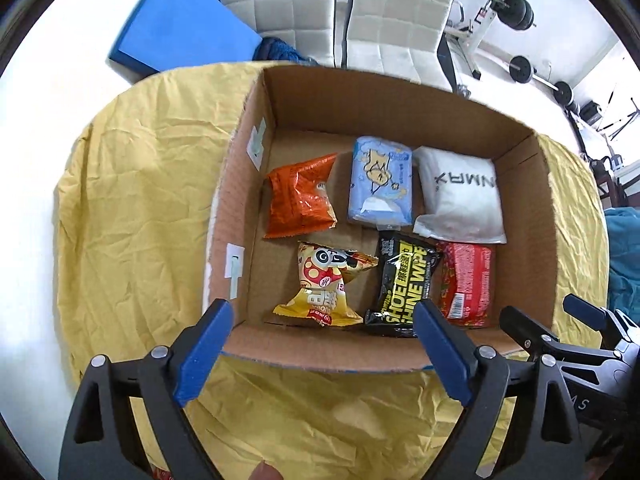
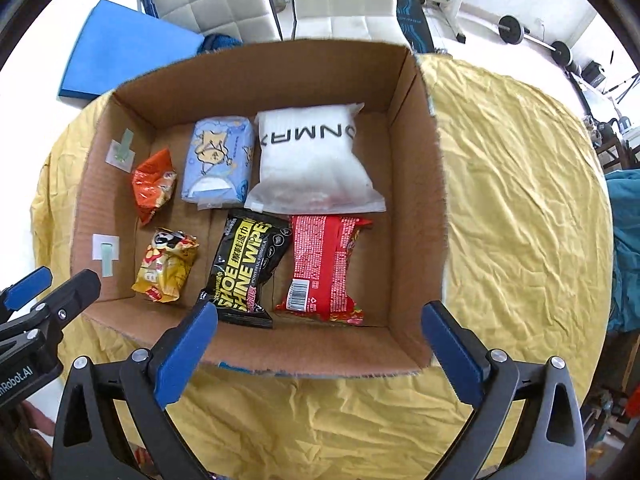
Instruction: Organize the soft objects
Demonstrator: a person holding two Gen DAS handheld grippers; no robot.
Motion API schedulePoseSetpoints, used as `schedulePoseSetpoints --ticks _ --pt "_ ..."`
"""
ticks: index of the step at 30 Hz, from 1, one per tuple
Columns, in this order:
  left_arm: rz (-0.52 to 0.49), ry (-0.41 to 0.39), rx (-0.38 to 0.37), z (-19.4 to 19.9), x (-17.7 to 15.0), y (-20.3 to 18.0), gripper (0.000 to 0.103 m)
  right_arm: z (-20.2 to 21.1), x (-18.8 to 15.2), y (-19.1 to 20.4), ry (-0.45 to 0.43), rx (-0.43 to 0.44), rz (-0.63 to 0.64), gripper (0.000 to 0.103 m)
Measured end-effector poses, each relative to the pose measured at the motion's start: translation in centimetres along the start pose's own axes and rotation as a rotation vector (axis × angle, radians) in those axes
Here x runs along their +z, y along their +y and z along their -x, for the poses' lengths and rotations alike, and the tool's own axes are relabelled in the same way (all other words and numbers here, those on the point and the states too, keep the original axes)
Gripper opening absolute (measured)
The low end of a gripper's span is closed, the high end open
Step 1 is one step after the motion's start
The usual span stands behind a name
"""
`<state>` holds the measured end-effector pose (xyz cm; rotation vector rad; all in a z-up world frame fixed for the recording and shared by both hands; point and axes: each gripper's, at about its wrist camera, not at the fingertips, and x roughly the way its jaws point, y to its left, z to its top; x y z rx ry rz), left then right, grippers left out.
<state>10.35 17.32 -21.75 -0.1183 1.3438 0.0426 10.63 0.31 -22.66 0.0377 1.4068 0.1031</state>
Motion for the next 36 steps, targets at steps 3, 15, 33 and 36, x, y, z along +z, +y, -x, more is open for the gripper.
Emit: schedulePoseSetpoints --ticks 3,15,33,36 --pt "-0.001 -0.036 0.004 2.2 -0.6 -0.3 0.092 2.2 -0.7 -0.2 -0.027 0.011 0.002 0.103" --pt "-0.008 -0.181 -0.021 12.8 -3.6 -1.9 0.092 14.2 -5.1 -0.2 -0.192 0.023 0.046 0.103" --pt "-0.05 -0.3 -0.009 23.4 -8.6 -3.4 0.092 26.9 -12.0 -2.6 -0.336 0.048 0.036 0.103" --pt "-0.056 -0.321 -0.016 24.7 -9.0 -3.6 0.092 28.5 -12.5 -3.0 -0.353 0.051 0.034 0.103"
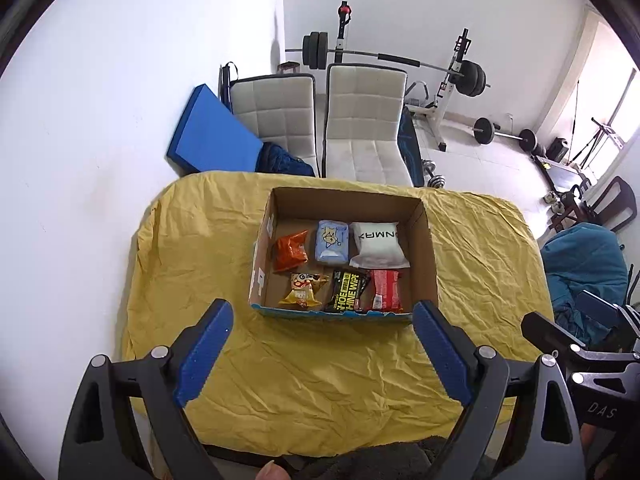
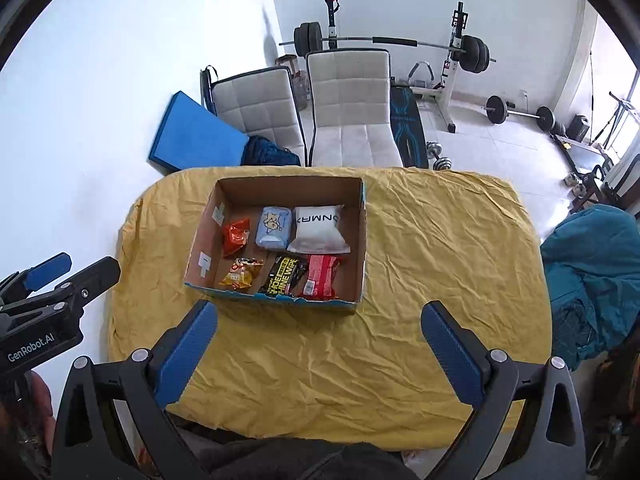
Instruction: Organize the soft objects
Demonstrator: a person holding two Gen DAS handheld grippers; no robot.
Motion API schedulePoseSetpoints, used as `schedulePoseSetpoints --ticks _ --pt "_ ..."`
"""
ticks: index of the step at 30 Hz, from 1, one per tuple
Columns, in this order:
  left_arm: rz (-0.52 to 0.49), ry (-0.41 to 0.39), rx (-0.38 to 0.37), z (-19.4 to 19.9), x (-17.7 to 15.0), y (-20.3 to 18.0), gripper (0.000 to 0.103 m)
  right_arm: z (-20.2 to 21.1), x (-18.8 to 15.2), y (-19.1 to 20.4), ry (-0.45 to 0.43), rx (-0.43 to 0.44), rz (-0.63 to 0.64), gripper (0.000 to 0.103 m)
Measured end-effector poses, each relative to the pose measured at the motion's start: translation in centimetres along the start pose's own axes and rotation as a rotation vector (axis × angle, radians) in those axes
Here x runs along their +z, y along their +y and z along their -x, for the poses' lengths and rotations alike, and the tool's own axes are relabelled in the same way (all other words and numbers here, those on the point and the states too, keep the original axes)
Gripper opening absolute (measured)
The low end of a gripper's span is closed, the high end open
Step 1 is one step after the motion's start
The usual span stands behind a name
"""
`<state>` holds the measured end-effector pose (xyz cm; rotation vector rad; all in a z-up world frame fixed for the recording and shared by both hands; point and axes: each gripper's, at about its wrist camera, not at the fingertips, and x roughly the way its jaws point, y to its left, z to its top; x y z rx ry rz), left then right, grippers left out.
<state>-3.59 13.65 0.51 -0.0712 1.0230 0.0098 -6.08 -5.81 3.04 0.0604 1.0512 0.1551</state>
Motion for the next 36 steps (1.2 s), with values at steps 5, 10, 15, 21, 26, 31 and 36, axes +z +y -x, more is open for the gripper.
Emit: schedulePoseSetpoints --ticks 5,10,15,21,26,31,36 --pt "0.0 -0.014 -0.004 1.0 -0.1 -0.1 0.092 1.5 0.1 -0.5 -0.018 -0.014 -0.002 0.103" --pt "0.02 -0.016 0.0 1.3 -0.4 0.4 0.092 1.9 0.1 -0.4 -0.017 -0.019 0.001 0.103" --pt "0.033 -0.009 -0.006 1.3 -0.8 0.6 0.092 1.8 0.1 -0.2 -0.008 -0.018 0.001 0.103" --pt "0.032 0.005 -0.006 1.0 -1.2 0.4 0.092 1.7 0.1 0.2 -0.014 -0.037 0.015 0.103" --pt "0.033 0.006 -0.009 0.9 -1.6 0.4 0.092 1.6 0.1 0.1 -0.017 -0.051 0.012 0.103" --pt "0.033 0.007 -0.009 0.8 -1.5 0.4 0.092 1.2 0.0 0.2 -0.005 -0.049 0.014 0.103" --pt "0.038 -0.004 0.006 0.8 -1.6 0.6 0.092 1.1 -0.1 0.1 -0.005 -0.048 0.009 0.103"
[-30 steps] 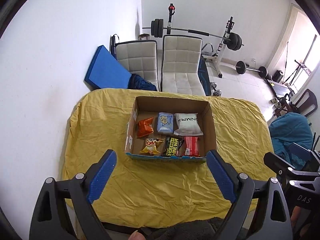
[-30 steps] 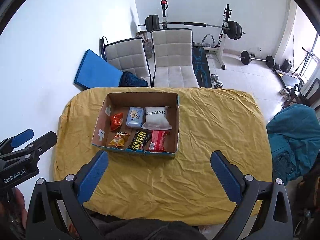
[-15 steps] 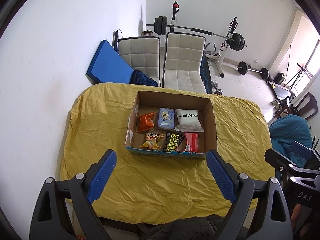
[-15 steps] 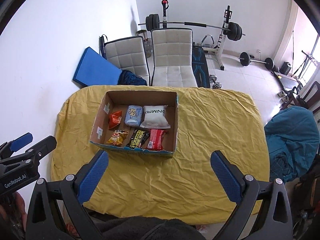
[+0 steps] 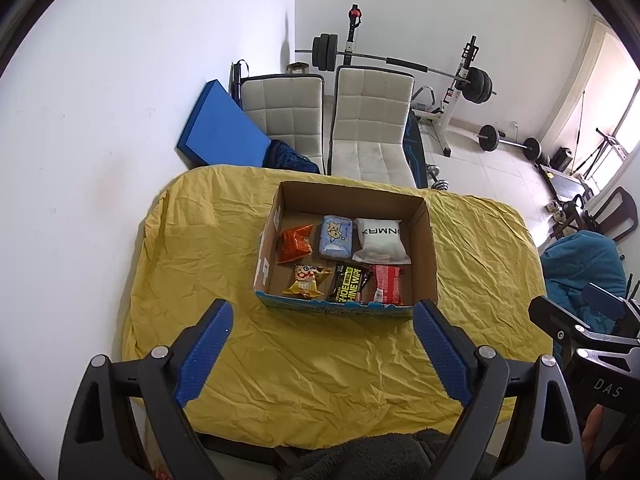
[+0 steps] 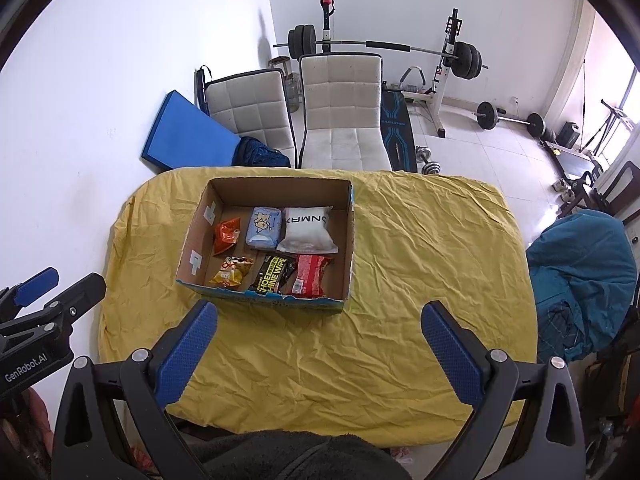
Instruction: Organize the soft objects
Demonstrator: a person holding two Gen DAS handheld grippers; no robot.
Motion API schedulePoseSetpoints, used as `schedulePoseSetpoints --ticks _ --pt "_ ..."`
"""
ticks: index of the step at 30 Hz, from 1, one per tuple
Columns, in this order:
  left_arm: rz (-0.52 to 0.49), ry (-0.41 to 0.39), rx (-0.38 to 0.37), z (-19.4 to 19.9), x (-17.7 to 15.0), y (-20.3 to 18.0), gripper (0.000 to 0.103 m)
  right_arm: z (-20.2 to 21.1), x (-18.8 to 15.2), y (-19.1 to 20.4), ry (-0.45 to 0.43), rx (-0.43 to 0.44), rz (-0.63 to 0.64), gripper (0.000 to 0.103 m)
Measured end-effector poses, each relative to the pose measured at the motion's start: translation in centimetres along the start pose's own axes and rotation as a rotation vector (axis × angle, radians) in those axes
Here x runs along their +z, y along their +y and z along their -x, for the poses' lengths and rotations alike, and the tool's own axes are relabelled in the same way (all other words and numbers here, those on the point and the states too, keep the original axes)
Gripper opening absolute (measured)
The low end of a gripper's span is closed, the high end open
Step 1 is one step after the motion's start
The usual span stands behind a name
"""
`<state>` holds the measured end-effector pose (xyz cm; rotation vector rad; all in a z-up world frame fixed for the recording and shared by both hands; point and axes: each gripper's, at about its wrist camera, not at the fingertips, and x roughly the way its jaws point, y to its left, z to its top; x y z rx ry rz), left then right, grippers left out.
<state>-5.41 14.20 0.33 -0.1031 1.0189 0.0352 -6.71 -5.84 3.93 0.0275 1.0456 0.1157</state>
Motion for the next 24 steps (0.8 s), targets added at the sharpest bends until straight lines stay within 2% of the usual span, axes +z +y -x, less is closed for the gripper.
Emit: schedulePoseSetpoints --ticks 6,9,10,11,16,24 --pt "0.007 0.004 -0.002 -0.4 -0.2 0.4 0.092 -0.2 -0.2 0.1 -0.001 -0.008 0.004 0.103" --pt "0.005 -0.019 0.039 -0.1 -0.1 0.6 0.093 -0.4 -0.4 0.2 0.004 -0.013 0.008 0.103" --pt "0.007 -0.024 0.043 0.0 -0.1 0.7 0.101 -0.5 -0.4 0.2 0.005 -0.015 0.009 0.103" --pt "0.011 -0.024 0.039 0.0 -0.1 0.8 0.103 -0.5 -0.4 0.3 0.005 -0.019 0.012 0.103" --pt "0.033 -0.023 0.013 0.0 -0.2 1.5 0.103 -0.4 -0.4 0.4 -0.002 -0.025 0.015 0.103" --pt "0.019 -0.027 0.046 0.0 -0.1 1.5 0.103 -0.4 -0.2 0.7 -0.005 -0.029 0.021 0.103"
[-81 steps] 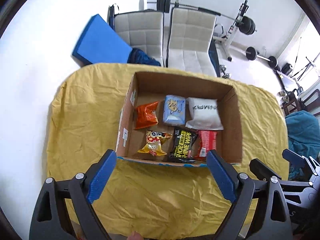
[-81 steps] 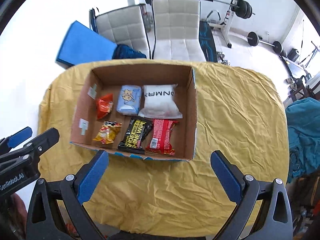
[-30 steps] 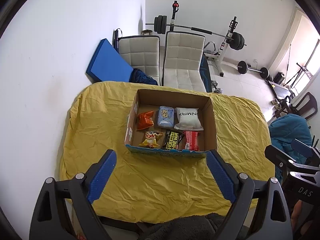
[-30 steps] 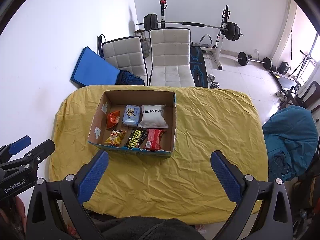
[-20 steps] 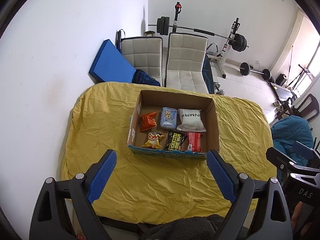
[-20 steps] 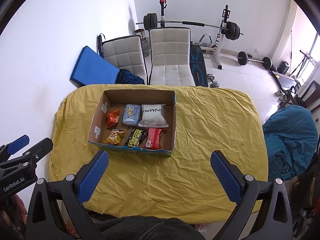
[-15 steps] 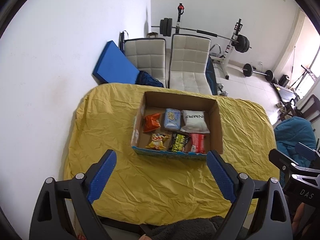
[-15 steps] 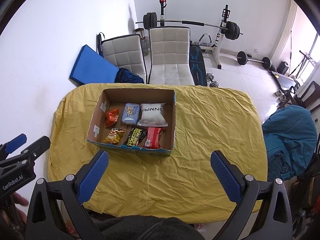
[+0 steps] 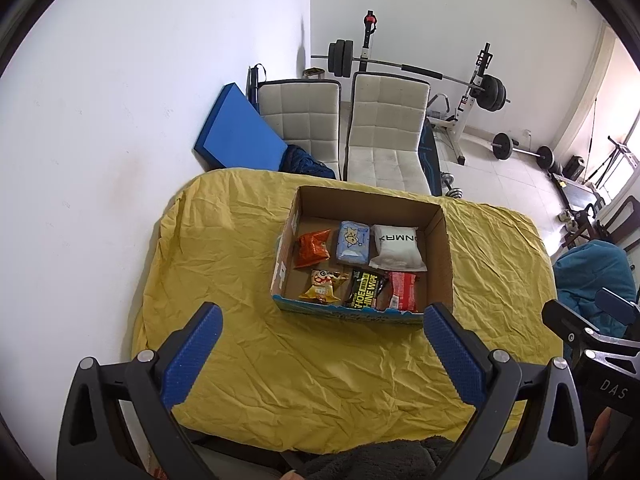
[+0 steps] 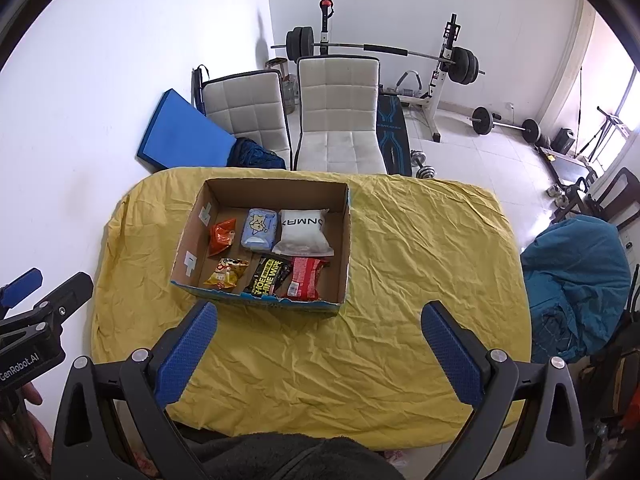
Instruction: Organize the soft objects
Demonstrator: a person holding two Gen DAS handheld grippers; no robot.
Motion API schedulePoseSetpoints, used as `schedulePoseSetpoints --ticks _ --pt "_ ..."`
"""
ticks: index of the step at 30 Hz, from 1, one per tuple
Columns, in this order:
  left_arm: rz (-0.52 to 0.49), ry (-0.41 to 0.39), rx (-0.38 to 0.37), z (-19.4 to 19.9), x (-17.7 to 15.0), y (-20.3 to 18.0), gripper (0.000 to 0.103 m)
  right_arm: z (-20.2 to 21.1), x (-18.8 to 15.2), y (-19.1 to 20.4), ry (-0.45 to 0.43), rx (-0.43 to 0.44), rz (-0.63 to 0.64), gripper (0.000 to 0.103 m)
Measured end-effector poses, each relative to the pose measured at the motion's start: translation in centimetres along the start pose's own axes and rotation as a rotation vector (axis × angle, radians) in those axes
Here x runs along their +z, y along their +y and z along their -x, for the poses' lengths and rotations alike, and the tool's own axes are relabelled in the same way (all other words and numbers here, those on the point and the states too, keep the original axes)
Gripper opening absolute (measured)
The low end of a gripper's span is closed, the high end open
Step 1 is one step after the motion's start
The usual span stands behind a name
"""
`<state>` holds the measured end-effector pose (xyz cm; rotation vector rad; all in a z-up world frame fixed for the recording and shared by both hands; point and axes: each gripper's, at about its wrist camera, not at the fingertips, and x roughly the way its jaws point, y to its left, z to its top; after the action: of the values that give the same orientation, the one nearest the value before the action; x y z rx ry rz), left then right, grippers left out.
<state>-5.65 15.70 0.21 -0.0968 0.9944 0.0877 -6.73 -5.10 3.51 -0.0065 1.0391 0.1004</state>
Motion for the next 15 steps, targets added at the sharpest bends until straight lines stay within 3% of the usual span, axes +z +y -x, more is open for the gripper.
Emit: schedulePoseSetpoints --ticks 15 --pt "-0.006 0.007 -0.001 -0.21 0.16 -0.05 0.103 -0.08 0.21 -0.2 -0.003 -0.002 -0.006 0.103"
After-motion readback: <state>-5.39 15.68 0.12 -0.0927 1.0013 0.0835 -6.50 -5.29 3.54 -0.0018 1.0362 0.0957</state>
